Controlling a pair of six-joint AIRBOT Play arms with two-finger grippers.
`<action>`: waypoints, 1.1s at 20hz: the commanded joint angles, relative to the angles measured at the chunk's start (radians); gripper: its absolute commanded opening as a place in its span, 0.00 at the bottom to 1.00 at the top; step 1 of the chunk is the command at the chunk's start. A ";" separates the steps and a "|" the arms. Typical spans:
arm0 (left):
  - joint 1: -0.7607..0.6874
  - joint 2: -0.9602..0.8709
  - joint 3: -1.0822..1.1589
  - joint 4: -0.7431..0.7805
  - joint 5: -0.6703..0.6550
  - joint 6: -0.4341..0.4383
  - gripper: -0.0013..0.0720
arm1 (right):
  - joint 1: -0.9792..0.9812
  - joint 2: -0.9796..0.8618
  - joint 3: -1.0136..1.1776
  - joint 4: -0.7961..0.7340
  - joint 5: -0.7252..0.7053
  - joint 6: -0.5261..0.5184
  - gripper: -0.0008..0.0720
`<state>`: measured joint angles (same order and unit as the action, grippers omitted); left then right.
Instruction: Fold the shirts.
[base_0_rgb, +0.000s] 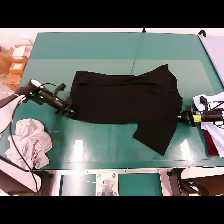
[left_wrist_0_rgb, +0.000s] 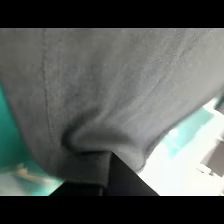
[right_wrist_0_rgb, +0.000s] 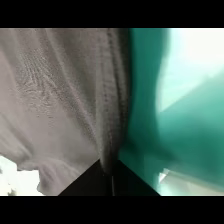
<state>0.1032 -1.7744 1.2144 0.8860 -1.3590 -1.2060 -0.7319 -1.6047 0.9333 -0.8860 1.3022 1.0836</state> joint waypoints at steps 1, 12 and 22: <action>0.000 0.148 0.054 -0.032 -0.054 0.010 0.05 | 0.003 0.121 0.103 0.165 0.104 0.005 0.04; 0.000 0.988 0.667 -0.031 0.307 0.042 0.06 | 0.005 0.906 0.762 0.503 -0.239 0.005 0.04; 0.000 0.975 0.509 0.075 0.203 -0.068 0.06 | 0.007 0.932 0.610 0.428 -0.319 0.016 0.04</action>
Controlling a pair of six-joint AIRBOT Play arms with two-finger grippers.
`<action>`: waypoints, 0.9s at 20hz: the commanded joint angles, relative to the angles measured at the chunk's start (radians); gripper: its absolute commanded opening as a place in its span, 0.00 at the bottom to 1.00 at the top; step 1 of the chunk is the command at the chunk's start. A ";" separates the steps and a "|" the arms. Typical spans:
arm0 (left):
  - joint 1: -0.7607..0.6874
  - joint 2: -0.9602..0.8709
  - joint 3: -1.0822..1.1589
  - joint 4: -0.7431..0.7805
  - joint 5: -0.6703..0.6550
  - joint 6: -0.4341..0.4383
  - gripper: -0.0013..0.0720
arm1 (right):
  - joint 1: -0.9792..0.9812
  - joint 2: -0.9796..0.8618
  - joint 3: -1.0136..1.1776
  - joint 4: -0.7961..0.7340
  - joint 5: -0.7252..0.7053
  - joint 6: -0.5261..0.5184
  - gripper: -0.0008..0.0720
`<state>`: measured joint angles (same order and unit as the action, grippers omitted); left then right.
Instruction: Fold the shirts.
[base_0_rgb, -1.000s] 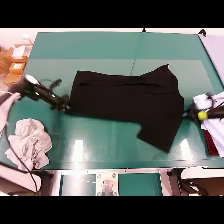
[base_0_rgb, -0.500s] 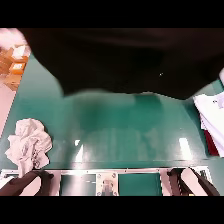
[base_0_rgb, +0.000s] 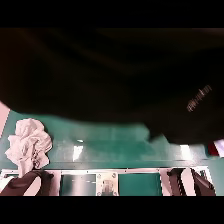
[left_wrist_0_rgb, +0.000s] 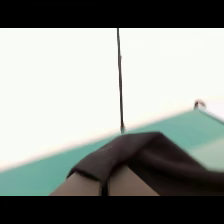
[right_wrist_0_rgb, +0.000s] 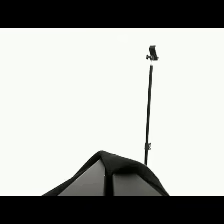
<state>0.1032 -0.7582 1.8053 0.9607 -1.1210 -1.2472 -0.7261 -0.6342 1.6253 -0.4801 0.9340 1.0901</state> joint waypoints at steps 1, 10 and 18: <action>0.000 -0.083 -0.145 -0.033 -0.040 -0.026 0.06 | 0.005 -0.072 -0.154 0.043 0.079 0.003 0.04; -0.127 -0.692 -0.565 -0.195 0.275 0.177 0.06 | 0.330 -0.613 -0.676 0.051 -0.315 -0.217 0.03; -0.087 -0.993 -0.281 -0.237 0.391 0.095 0.05 | 0.335 -1.197 -0.074 0.053 -0.185 -0.079 0.03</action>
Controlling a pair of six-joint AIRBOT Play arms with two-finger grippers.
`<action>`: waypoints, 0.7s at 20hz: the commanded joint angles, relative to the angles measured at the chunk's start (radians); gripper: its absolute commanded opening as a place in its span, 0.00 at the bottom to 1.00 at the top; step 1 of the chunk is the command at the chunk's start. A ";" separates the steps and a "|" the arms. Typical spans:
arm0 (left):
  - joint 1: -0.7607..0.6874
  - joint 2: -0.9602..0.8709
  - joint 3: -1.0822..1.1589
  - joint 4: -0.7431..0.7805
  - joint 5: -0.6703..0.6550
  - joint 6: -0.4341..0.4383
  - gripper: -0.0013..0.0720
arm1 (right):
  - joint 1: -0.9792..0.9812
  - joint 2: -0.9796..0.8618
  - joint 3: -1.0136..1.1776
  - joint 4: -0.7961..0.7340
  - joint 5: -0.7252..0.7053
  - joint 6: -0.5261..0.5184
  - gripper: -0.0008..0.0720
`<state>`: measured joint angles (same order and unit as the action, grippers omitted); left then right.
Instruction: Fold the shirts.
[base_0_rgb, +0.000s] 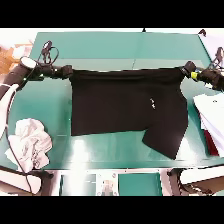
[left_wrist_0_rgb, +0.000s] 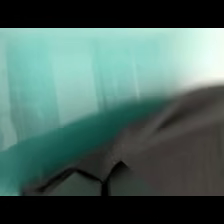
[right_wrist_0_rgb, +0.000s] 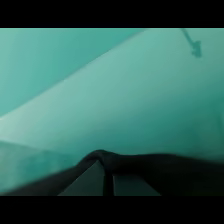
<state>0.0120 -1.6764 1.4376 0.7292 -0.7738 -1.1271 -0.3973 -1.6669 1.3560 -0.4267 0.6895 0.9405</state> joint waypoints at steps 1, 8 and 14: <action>0.005 -0.083 0.113 -0.005 0.048 -0.024 0.05 | 0.006 -0.192 0.247 -0.002 0.072 0.084 0.03; 0.004 -0.088 0.160 -0.006 0.077 -0.025 0.05 | -0.002 -0.206 0.301 -0.004 0.092 0.095 0.03; 0.004 -0.088 0.159 0.059 -0.096 -0.037 0.05 | -0.039 -0.205 0.301 -0.253 0.230 0.148 0.03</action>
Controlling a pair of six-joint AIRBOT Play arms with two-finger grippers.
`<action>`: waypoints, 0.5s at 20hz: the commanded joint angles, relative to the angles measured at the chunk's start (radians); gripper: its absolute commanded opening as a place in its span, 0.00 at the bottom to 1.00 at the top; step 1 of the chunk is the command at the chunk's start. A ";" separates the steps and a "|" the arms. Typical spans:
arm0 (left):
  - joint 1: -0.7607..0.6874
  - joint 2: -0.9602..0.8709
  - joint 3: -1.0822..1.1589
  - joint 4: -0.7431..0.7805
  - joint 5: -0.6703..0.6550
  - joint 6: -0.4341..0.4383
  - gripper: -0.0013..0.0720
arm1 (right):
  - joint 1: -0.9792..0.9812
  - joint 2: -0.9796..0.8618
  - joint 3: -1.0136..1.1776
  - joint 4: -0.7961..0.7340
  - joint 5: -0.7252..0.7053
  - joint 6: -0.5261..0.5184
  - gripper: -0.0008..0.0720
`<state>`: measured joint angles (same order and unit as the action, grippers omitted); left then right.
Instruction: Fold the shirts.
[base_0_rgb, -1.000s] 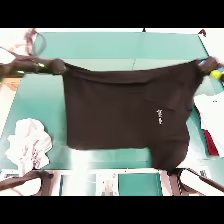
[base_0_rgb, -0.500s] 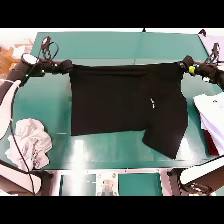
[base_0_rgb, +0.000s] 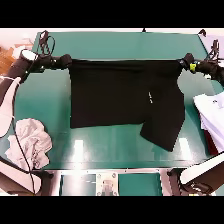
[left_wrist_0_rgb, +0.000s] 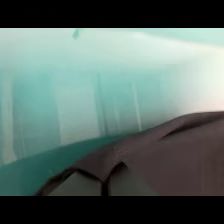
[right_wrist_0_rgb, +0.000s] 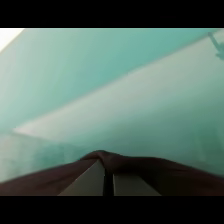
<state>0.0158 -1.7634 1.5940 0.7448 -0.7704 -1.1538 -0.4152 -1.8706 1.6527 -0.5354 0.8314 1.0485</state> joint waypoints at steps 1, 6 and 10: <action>0.000 -0.001 0.003 0.087 -0.145 -0.040 0.05 | -0.034 -0.001 0.004 -0.191 0.133 0.052 0.03; 0.000 -0.001 0.002 0.254 -0.402 -0.157 0.05 | -0.083 0.007 0.004 -0.351 0.354 0.052 0.03; -0.001 -0.001 -0.069 0.274 -0.425 -0.187 0.05 | -0.080 0.009 -0.031 -0.424 0.413 0.052 0.03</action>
<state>0.0154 -1.7634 1.5661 0.9775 -1.1393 -1.3041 -0.4923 -1.8633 1.6436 -0.8856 1.1713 1.0973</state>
